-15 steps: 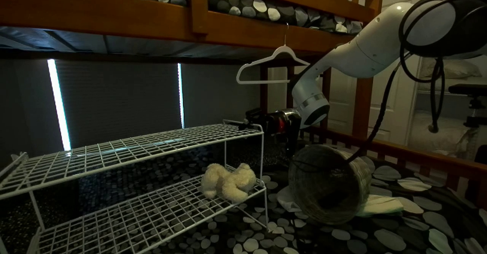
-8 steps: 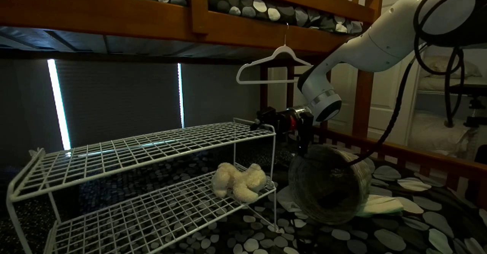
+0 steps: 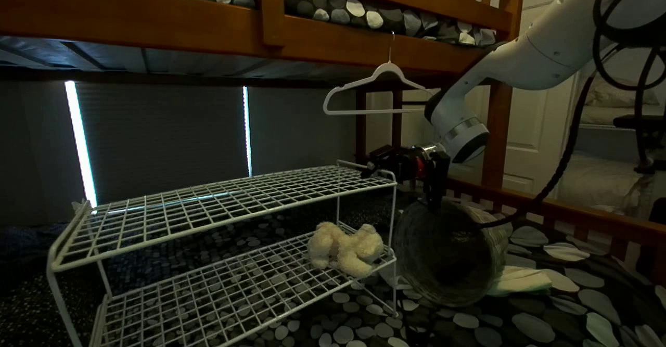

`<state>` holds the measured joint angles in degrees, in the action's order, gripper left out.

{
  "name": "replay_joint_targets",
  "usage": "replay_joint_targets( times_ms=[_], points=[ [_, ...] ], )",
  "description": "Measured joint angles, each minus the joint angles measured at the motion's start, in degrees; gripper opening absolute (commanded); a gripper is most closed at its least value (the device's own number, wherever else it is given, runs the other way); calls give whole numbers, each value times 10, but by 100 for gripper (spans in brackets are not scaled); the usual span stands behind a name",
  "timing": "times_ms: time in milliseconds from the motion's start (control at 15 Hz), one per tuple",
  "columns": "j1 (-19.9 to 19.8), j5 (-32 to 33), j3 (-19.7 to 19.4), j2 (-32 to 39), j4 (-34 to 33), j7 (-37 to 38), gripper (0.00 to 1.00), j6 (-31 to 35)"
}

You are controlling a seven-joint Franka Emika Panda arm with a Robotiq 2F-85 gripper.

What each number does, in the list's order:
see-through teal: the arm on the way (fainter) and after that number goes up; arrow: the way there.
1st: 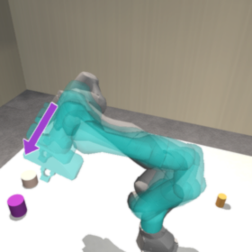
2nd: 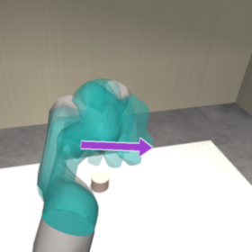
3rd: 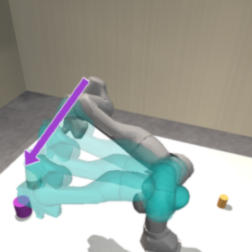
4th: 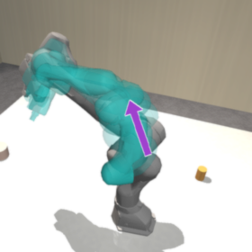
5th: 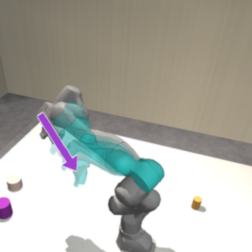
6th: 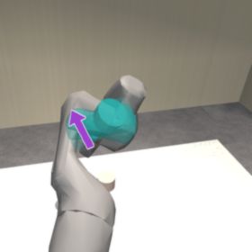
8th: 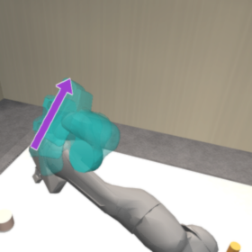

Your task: Move the rack slightly to the right

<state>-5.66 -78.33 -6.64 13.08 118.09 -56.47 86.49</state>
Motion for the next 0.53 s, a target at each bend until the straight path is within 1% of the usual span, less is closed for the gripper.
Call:
replay_joint_targets(
  times_ms=[533],
  points=[
    [-18,9,-23,-39,51,-13,2,0]
  ],
)
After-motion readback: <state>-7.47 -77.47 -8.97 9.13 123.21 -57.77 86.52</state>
